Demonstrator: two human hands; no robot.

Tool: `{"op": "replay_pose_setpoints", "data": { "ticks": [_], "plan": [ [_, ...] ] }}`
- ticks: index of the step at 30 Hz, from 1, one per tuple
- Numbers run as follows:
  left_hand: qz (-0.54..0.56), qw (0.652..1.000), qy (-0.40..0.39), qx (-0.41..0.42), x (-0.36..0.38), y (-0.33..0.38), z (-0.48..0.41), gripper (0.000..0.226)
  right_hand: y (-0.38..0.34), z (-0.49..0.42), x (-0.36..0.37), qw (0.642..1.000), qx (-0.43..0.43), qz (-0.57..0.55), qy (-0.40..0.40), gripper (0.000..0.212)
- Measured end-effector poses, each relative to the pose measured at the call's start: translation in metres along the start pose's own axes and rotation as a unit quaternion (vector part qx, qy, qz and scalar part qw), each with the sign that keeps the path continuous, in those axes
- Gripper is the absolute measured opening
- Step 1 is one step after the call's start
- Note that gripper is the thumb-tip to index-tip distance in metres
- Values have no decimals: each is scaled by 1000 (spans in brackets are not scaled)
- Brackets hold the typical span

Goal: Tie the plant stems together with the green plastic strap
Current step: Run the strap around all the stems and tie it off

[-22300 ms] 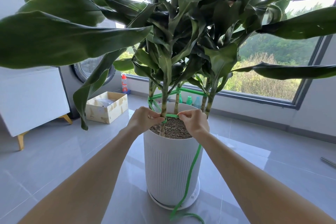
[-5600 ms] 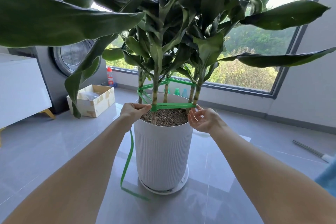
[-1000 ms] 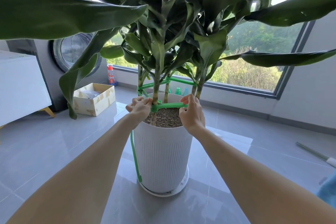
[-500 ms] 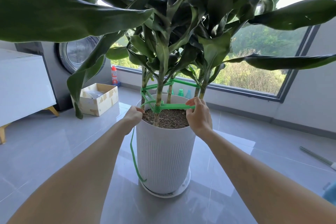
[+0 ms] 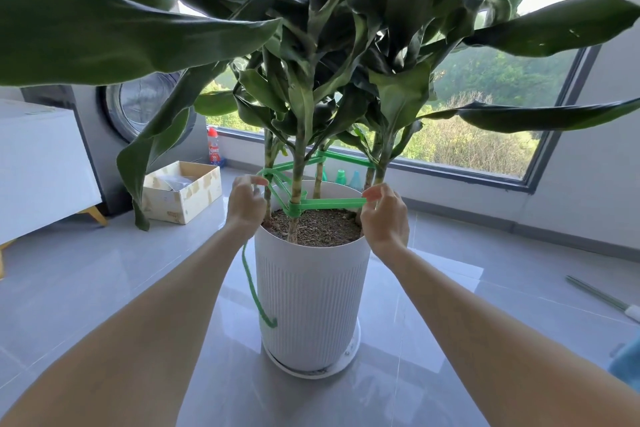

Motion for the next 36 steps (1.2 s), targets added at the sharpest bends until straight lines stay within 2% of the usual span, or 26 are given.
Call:
{"op": "replay_pose_setpoints", "data": {
  "ticks": [2, 4, 7, 9, 14, 19, 23, 28, 32, 36],
  "plan": [
    [64, 998, 0, 7, 2, 11, -3, 19, 7, -6, -3, 998, 46, -47, 13, 13],
    [119, 993, -3, 5, 6, 17, -3, 16, 14, -11, -4, 993, 88, -78, 16, 11],
    [105, 994, 19, 5, 6, 20, -4, 22, 16, -17, -9, 987, 108, -116, 17, 11],
    [86, 996, 30, 7, 5, 24, -5, 27, 9, -19, -10, 989, 82, -122, 5, 16],
    [44, 997, 17, 69, 15, 31, -5, 18, -21, -14, 15, 989, -41, -79, -117, 27],
    [11, 990, 15, 137, 23, 39, -2, 20, -39, -8, 39, 977, -78, -37, -195, 35],
    [1, 991, -20, 135, 35, 40, -4, 18, -41, -4, 58, 968, -80, -8, -238, 42],
    [58, 990, -41, 125, 36, 43, -7, 19, -35, -10, 75, 967, -70, 41, -243, 43],
    [85, 989, -71, 97, 42, 39, -10, 25, -31, -11, 83, 960, -39, 111, -255, 52],
    [59, 991, -56, 107, 39, 35, -13, 25, -33, -10, 78, 962, -24, 137, -236, 48]
  ]
}}
Point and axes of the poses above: each hand's wrist, its own z-axis away from the middle knuckle, its own x-axis out of the palm, y = z × x, the point moved 8 cm from there along -z, towards the middle knuckle, and after that the axes turned 4 degrees about x, right-handed, at the moved point
